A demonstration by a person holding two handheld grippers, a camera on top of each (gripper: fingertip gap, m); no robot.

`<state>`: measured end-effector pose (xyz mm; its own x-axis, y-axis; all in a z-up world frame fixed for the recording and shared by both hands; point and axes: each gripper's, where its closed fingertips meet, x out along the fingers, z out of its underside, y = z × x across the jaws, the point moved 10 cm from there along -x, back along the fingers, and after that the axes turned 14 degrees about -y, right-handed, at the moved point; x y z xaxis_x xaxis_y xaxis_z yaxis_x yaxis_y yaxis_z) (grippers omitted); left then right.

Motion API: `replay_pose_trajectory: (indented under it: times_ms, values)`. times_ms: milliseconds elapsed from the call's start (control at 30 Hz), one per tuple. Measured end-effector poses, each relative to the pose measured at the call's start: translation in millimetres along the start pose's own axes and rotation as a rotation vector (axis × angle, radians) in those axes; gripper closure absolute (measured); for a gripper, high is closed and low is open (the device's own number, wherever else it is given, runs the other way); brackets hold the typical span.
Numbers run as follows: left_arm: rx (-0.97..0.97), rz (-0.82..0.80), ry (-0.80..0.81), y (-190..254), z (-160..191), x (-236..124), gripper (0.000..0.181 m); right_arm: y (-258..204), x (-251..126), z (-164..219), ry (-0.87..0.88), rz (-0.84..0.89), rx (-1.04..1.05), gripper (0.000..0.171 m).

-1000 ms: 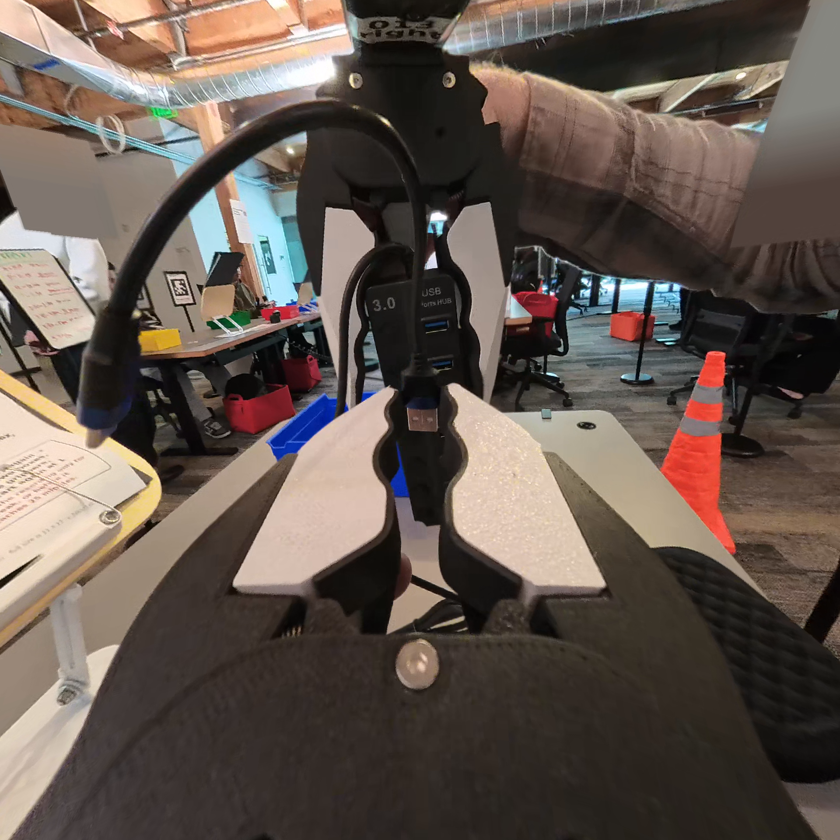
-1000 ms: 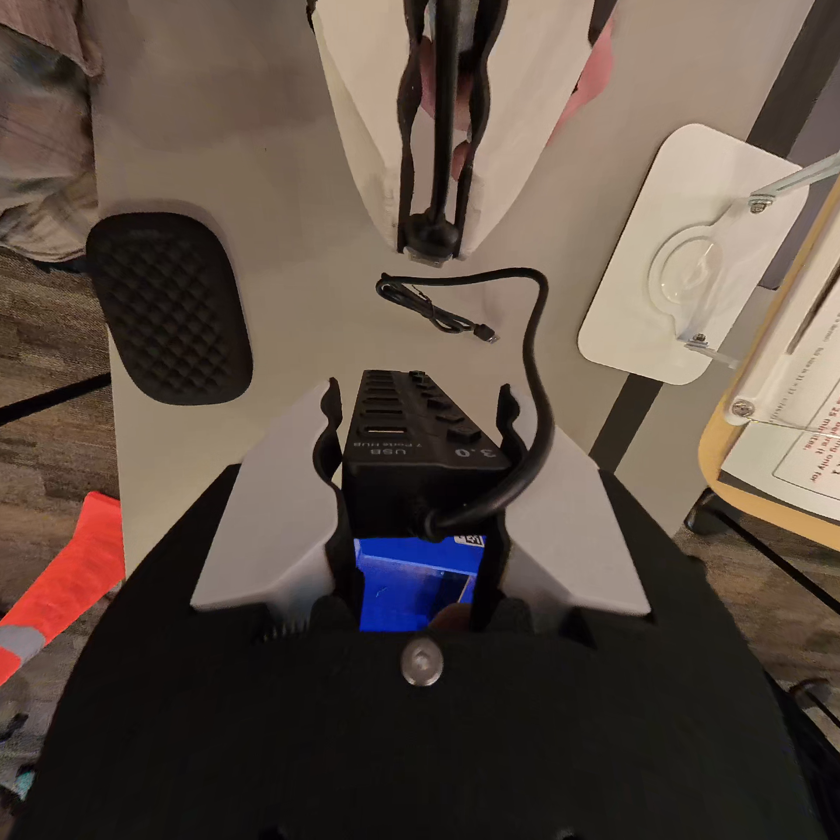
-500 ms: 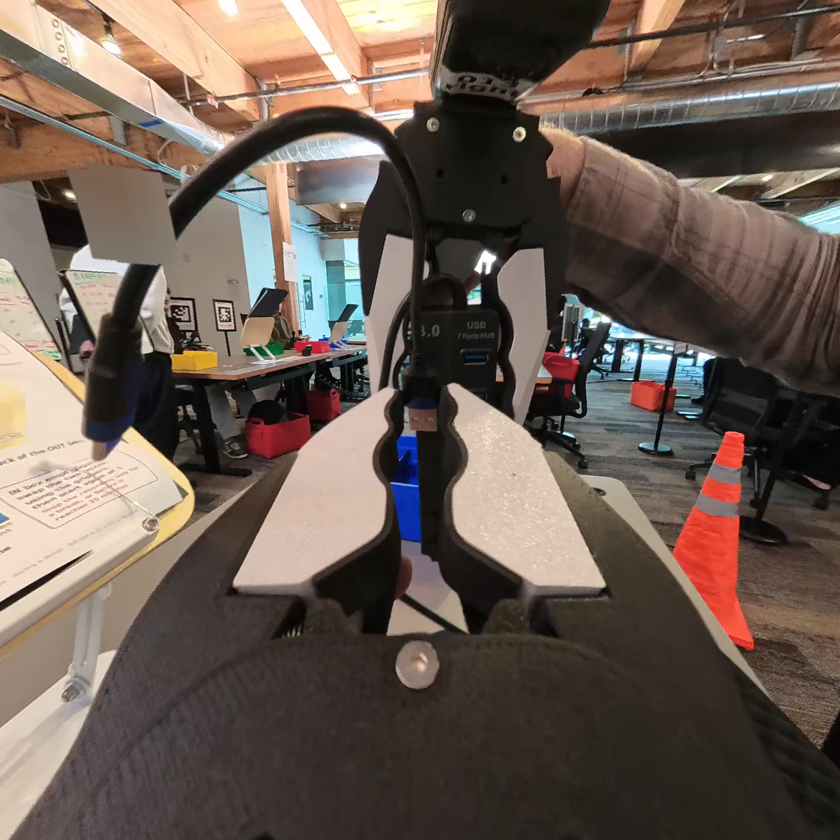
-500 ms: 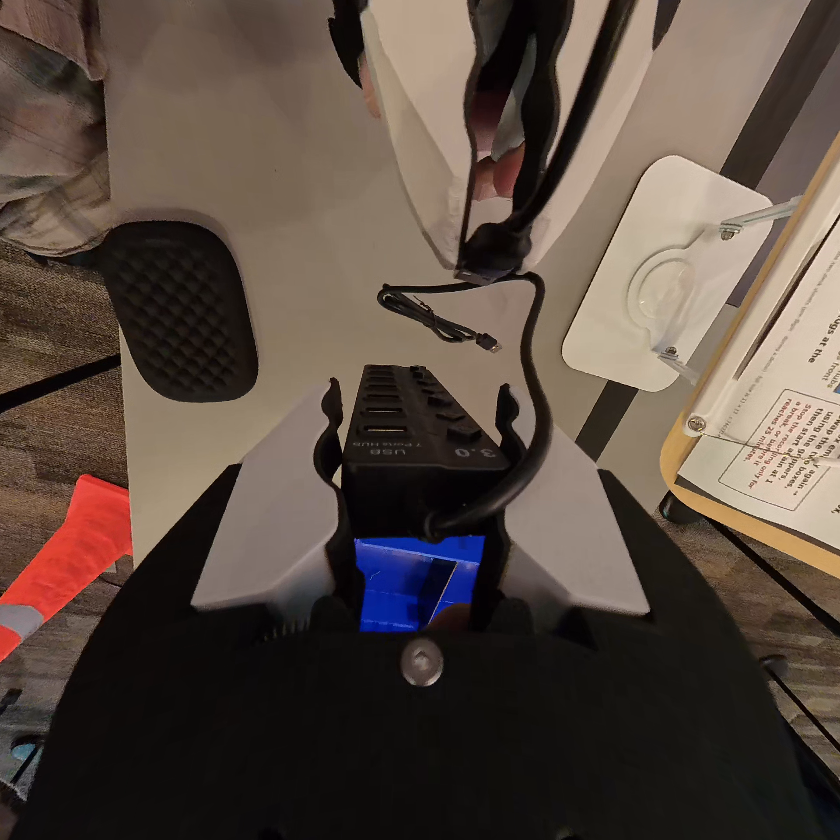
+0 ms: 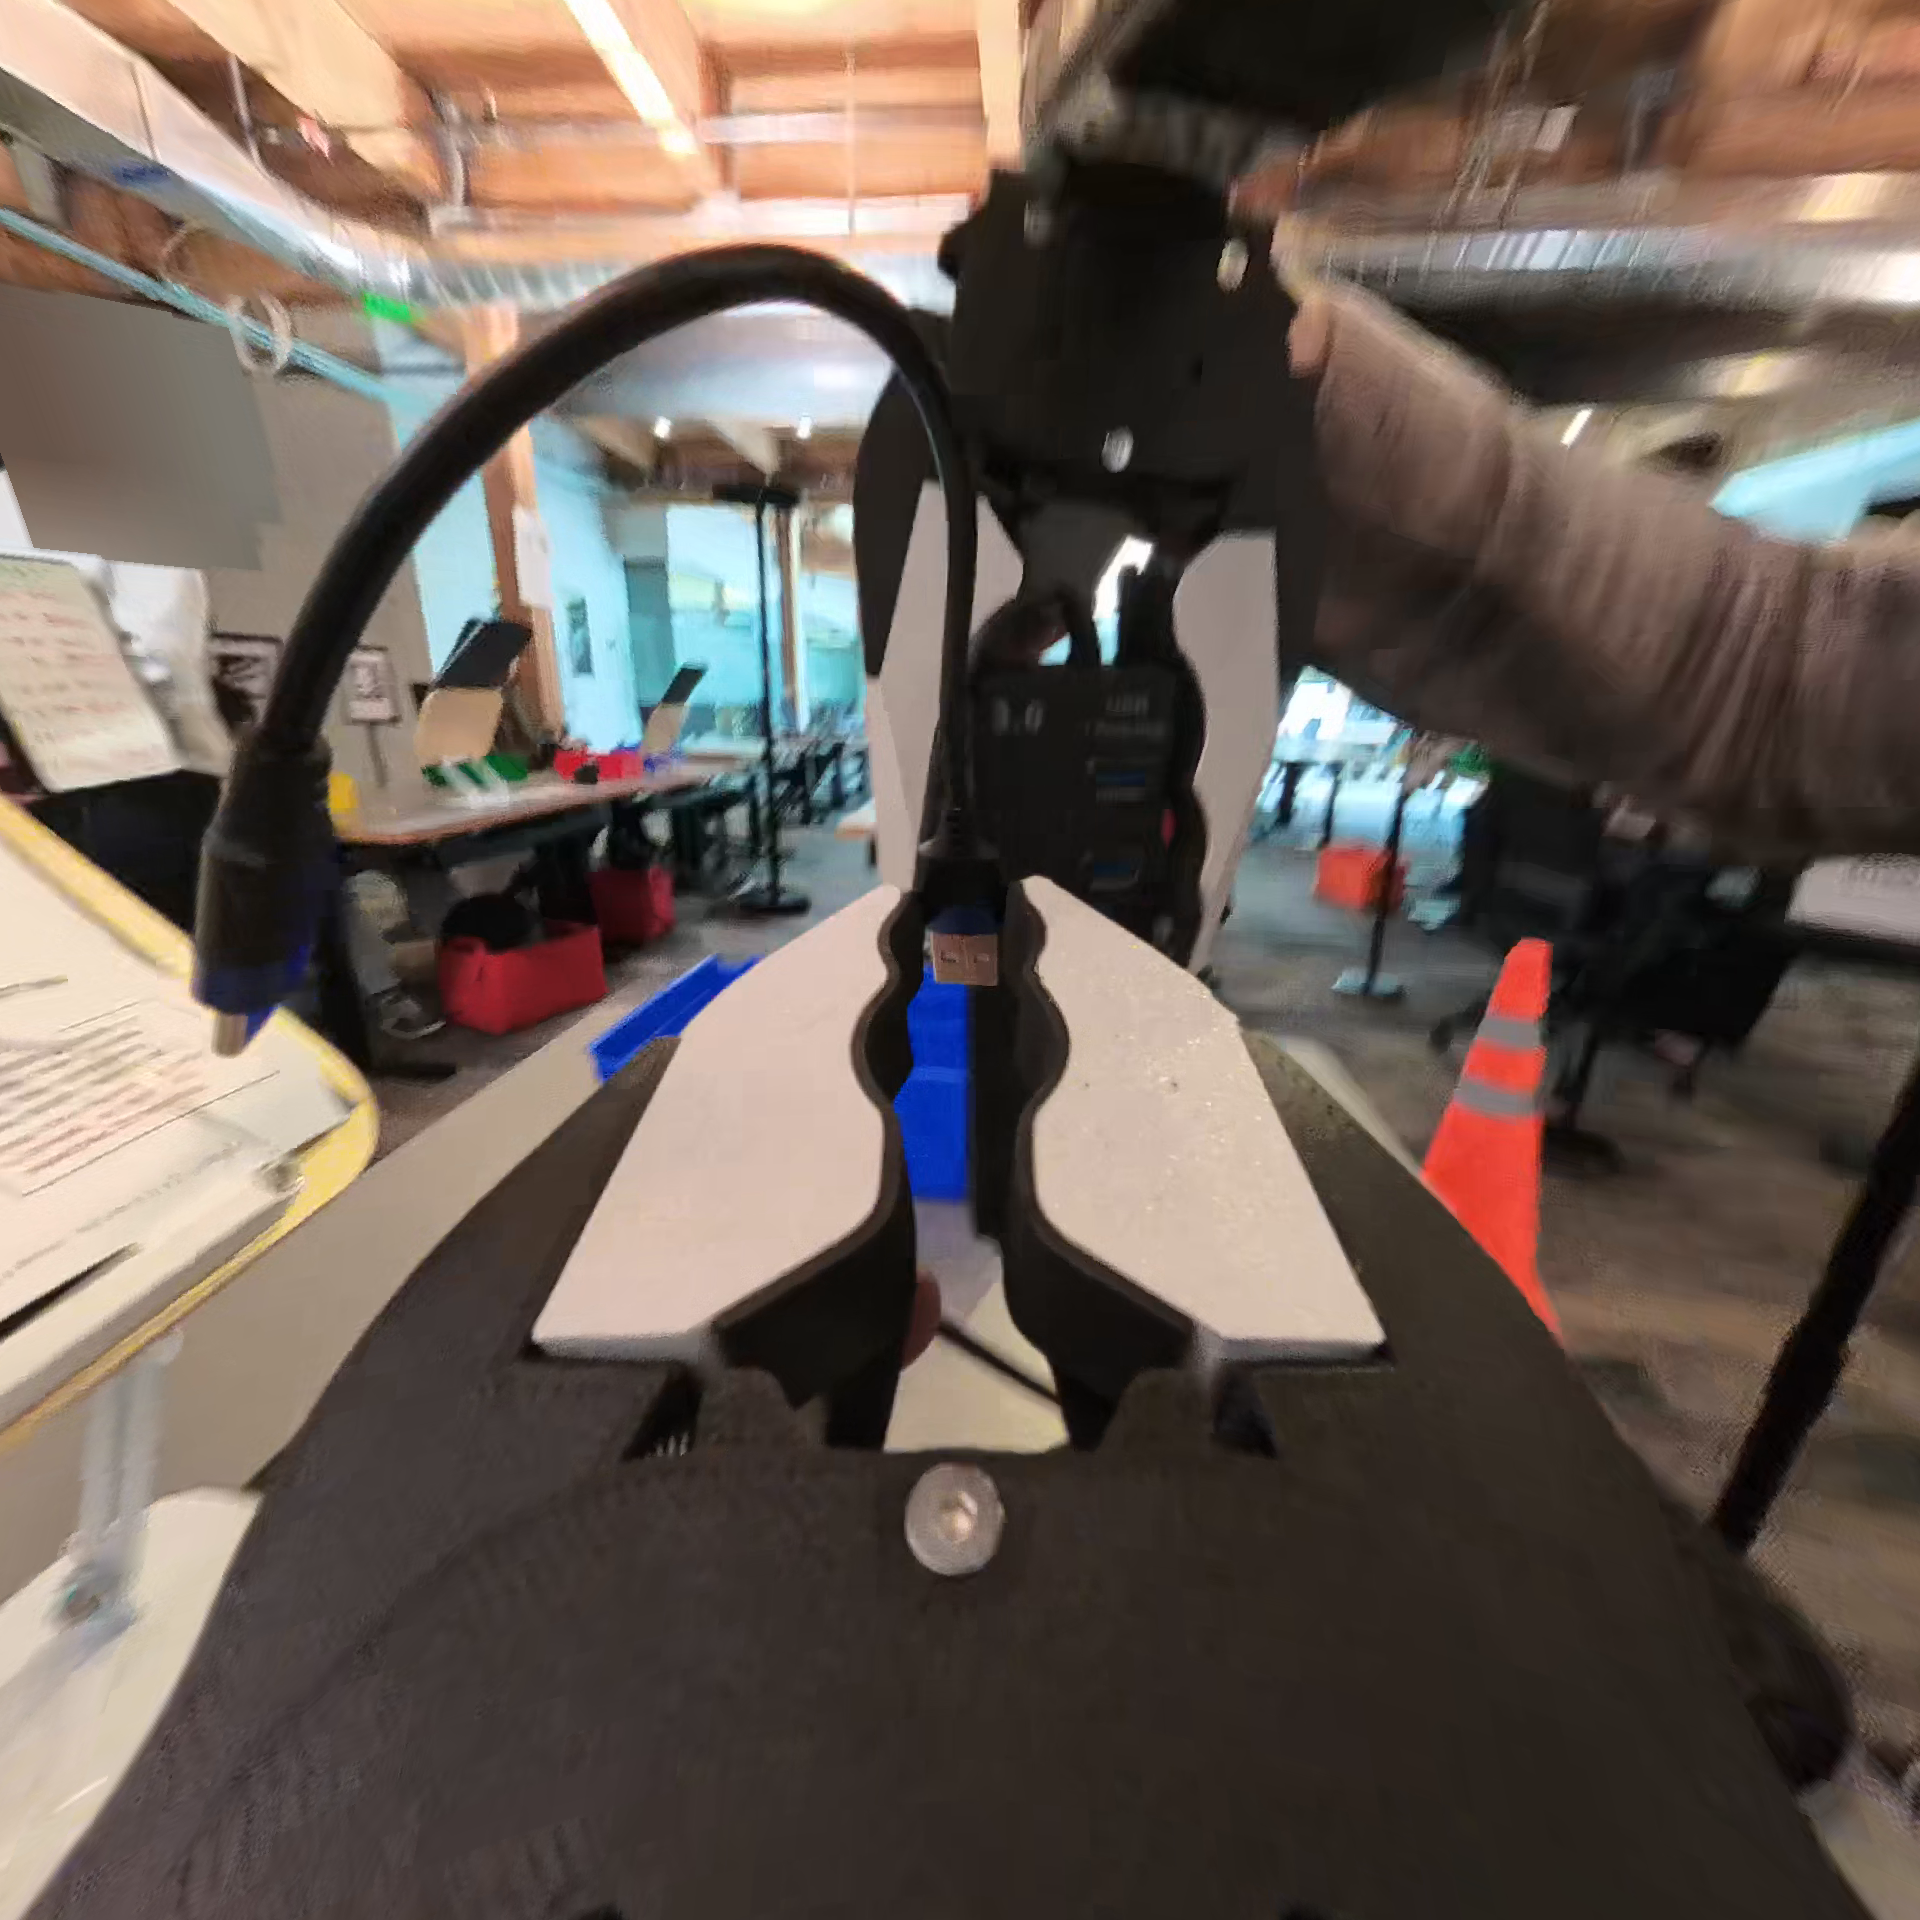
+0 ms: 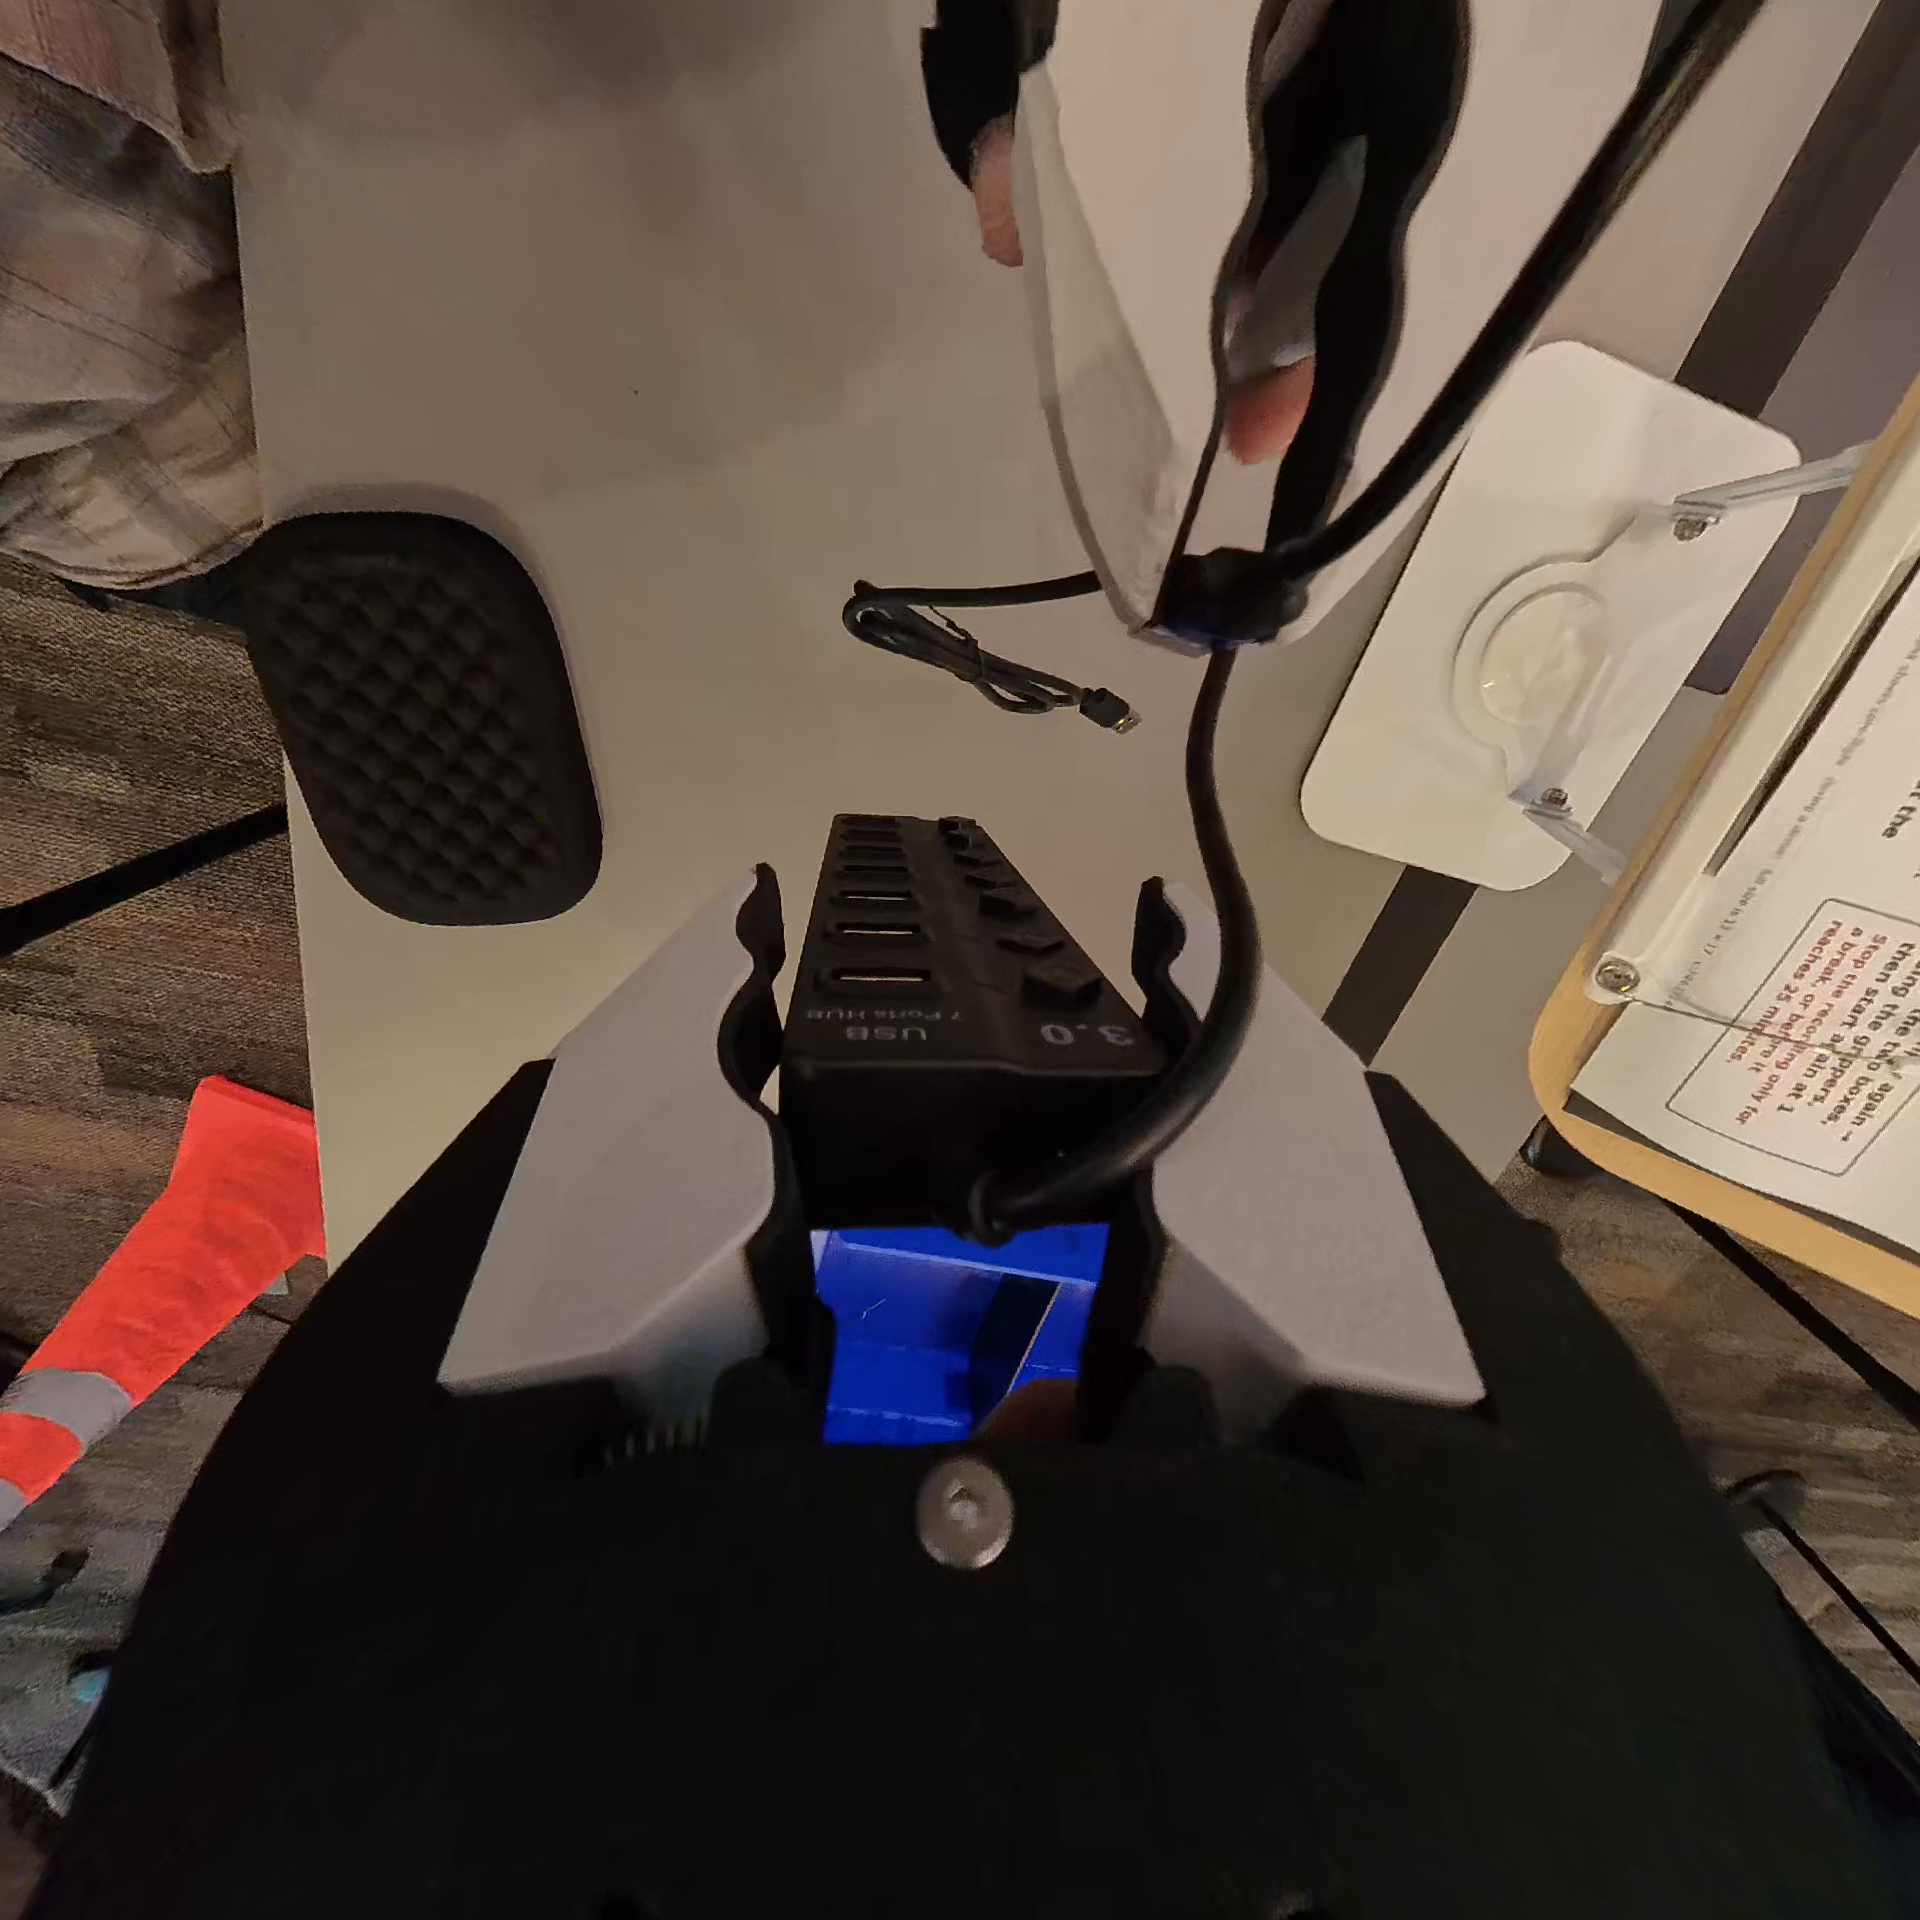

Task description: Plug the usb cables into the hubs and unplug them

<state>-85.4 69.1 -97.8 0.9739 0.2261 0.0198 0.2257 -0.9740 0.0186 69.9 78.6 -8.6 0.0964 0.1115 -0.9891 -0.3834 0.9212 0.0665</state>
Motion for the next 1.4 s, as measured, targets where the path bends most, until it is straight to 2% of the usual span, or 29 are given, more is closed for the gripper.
replay_pose_trajectory:
  times_ms: [100,167,267,633,967,1167,1400]
  values:
    - [0.099,-0.022,-0.134,-2.7,9.9,3.4,0.167,-2.5,9.5,4.6,-0.005,-0.008,0.015,0.104]
    - [0.066,0.024,-0.059,-2.3,10.6,3.8,0.166,-4.3,16.6,6.0,0.002,-0.012,0.018,0.104]
    - [0.047,0.029,-0.05,-4.2,18.0,9.6,0.167,-7.3,19.5,6.2,0.02,-0.009,0.014,0.104]
    - [0.07,0.045,-0.103,-7.1,35.9,20.5,0.166,-13.4,-38.0,17.2,0.185,0.123,0.016,0.105]
    - [0.14,0.036,-0.185,-3.6,52.0,32.8,0.166,1.2,-49.3,23.5,0.316,0.149,0.062,0.106]
    - [0.123,0.016,-0.142,-8.1,65.7,37.4,0.166,14.0,-65.6,33.3,0.352,0.165,0.101,0.106]
    - [0.088,-0.021,-0.104,-6.7,77.2,47.6,0.166,21.2,-68.8,23.7,0.381,0.155,0.1,0.107]
